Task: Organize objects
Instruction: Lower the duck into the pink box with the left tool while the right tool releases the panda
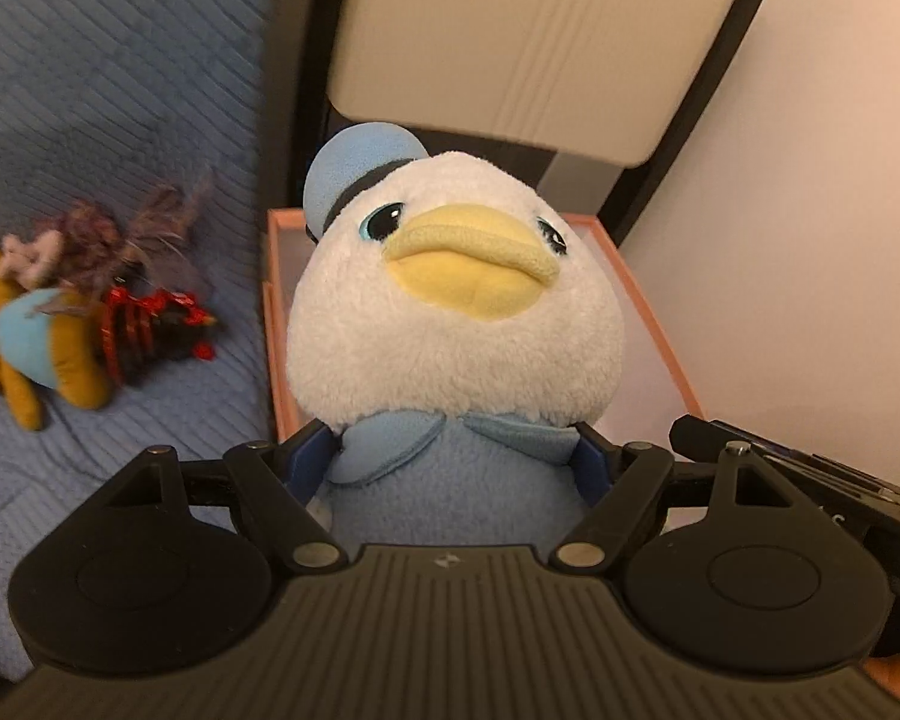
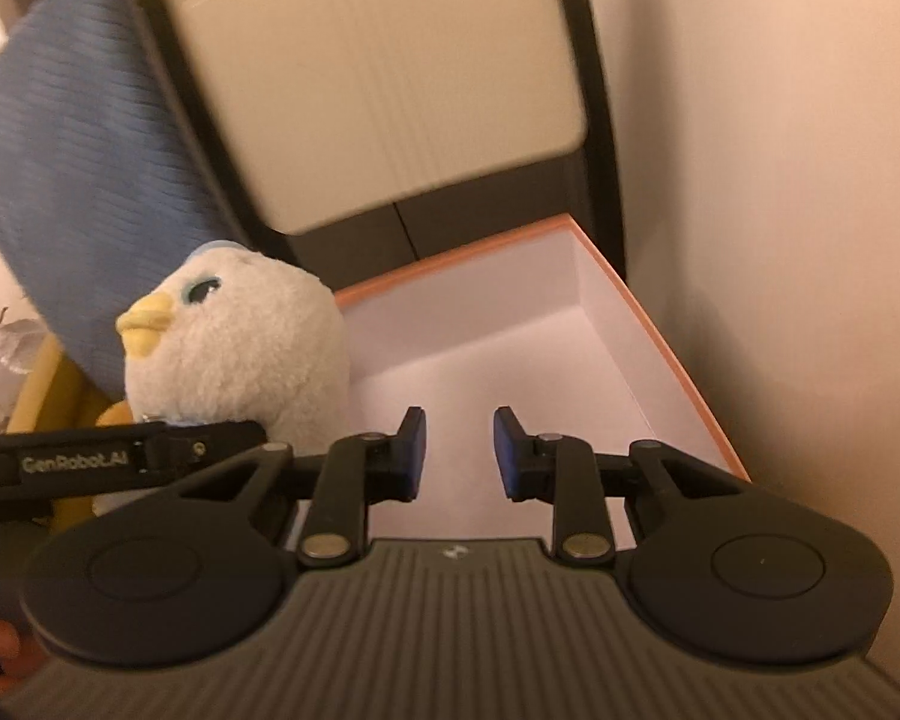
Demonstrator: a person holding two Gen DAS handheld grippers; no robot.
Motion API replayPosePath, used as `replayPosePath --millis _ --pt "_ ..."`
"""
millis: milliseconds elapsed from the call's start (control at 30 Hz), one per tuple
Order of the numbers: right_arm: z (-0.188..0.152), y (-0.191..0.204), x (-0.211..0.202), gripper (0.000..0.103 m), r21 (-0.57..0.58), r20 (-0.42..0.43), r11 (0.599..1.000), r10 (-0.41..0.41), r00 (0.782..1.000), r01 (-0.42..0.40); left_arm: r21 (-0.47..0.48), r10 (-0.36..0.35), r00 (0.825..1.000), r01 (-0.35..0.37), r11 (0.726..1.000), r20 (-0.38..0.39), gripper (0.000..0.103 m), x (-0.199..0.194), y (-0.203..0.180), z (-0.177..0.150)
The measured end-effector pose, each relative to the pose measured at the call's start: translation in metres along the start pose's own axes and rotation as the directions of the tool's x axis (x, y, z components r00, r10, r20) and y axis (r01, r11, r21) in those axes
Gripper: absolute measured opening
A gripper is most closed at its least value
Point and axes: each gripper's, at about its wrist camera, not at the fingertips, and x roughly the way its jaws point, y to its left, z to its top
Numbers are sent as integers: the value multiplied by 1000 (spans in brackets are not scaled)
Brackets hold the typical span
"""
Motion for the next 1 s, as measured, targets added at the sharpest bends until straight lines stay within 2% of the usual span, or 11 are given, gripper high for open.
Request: replayPosePath --millis 233,467,567,733,1000 --pt "-9 -40 41 28 20 -74 1000 -21 997 23 10 20 998 -20 1000 -63 82 45 -12 -2" --pt "-11 -48 57 28 28 -94 1000 -10 996 13 -2 24 997 -24 1000 -77 86 58 -9 -5" --pt "-8 -48 59 28 25 -92 1000 -5 996 7 -7 4 999 -5 1000 -51 93 50 -9 -3" --pt "-6 -46 46 28 15 -69 1000 -2 998 3 2 -16 1000 16 1000 0 93 26 -13 -1" --pt "-1 -21 3 28 -6 -1 1000 11 1000 -11 13 -35 996 34 999 77 93 -29 -10 -4"
